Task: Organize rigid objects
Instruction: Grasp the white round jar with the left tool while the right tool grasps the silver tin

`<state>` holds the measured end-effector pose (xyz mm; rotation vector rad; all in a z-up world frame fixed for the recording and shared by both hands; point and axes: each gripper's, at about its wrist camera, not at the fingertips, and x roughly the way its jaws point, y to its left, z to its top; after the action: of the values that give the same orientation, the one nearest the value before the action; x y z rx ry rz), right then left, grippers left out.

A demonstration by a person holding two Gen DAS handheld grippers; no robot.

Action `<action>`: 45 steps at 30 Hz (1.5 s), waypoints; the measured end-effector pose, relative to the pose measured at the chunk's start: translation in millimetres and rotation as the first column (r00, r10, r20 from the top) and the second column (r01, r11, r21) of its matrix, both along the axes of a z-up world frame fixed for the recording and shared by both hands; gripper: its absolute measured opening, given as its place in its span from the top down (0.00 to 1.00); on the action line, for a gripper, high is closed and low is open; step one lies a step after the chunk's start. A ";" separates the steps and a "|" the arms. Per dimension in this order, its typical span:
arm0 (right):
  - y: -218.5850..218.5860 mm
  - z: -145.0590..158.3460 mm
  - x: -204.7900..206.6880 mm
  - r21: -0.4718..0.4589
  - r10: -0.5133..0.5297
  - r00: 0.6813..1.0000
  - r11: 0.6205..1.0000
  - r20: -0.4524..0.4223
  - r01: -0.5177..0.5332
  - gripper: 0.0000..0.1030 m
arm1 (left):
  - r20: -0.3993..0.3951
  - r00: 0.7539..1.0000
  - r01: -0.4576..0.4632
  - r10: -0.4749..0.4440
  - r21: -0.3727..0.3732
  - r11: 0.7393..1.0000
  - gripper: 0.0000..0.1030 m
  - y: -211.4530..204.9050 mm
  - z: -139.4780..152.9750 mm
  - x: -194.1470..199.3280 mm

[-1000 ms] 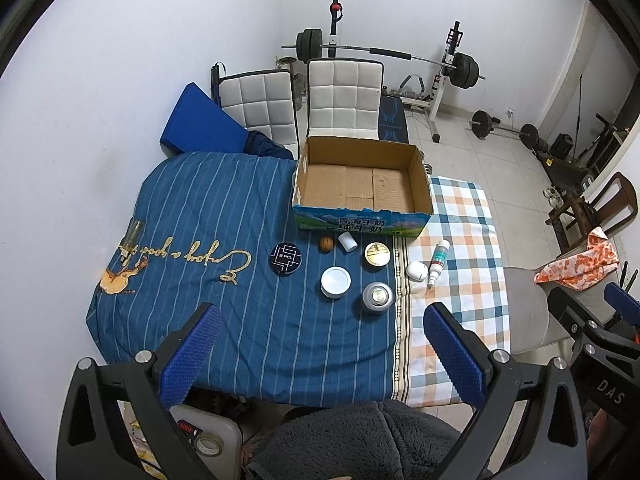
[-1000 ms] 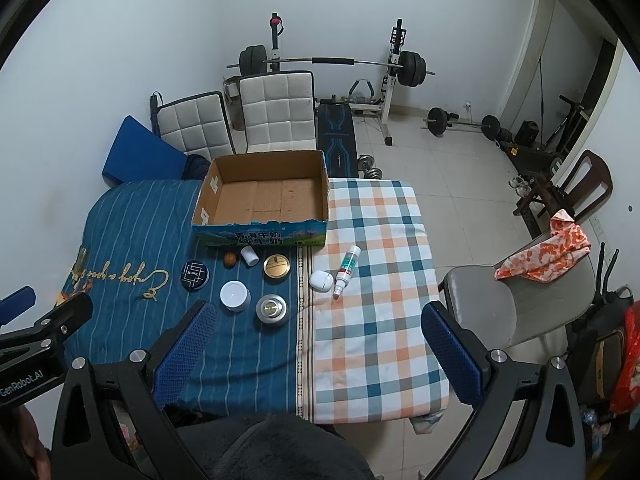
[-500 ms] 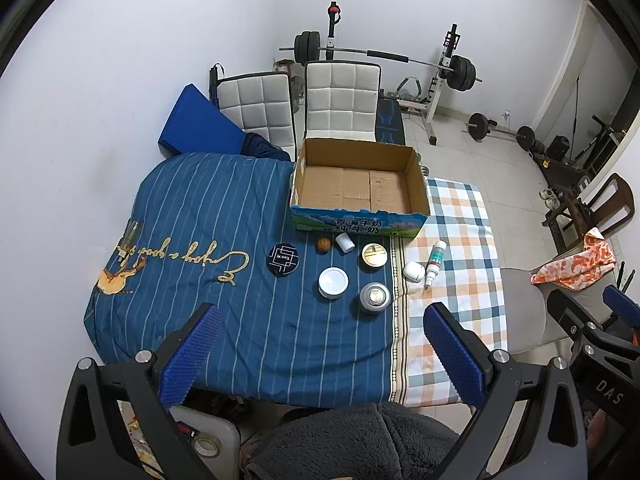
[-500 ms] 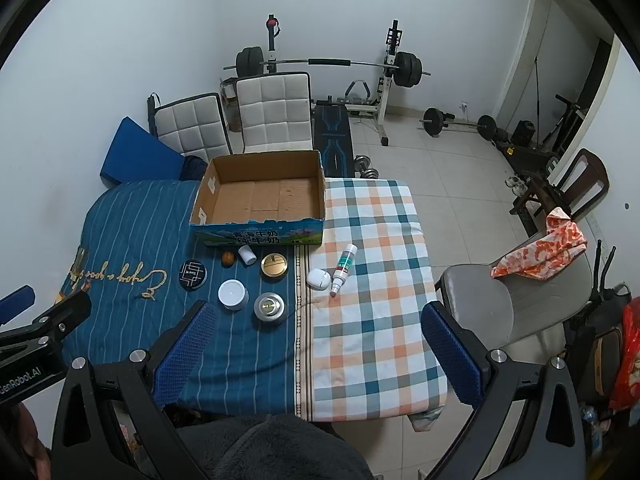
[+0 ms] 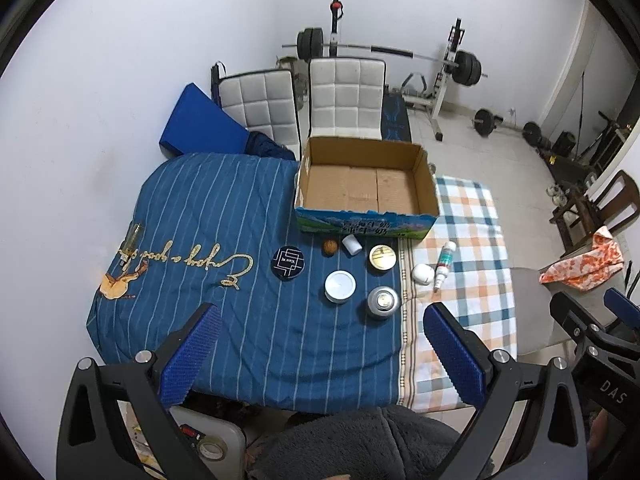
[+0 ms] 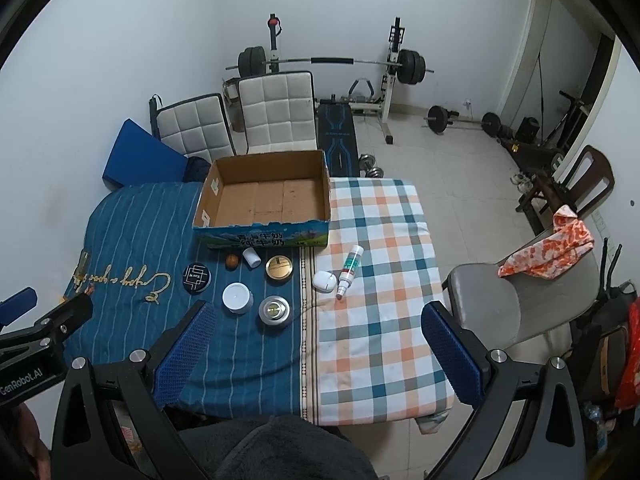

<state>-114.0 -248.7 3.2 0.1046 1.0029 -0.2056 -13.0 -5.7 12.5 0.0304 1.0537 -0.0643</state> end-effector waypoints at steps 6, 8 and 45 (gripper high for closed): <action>-11.3 -58.2 43.9 0.040 0.002 0.993 0.999 -0.116 0.003 0.00 | -0.049 0.999 -0.011 0.013 0.037 0.999 0.00 -0.9 -41.8 42.8; -12.5 -91.6 64.3 0.059 0.018 0.985 0.998 -0.172 -0.008 0.00 | -0.088 0.996 -0.021 0.025 0.049 0.999 0.00 -0.3 -63.2 56.6; 48.1 -457.4 205.3 0.173 0.159 0.781 0.983 -0.604 -0.066 0.21 | -0.552 0.832 0.021 0.051 0.124 0.992 0.00 0.9 -382.3 194.6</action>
<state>91.3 -200.5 -454.2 0.1094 1.6810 -0.0510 181.5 -4.8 -369.8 0.1233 1.6445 0.0109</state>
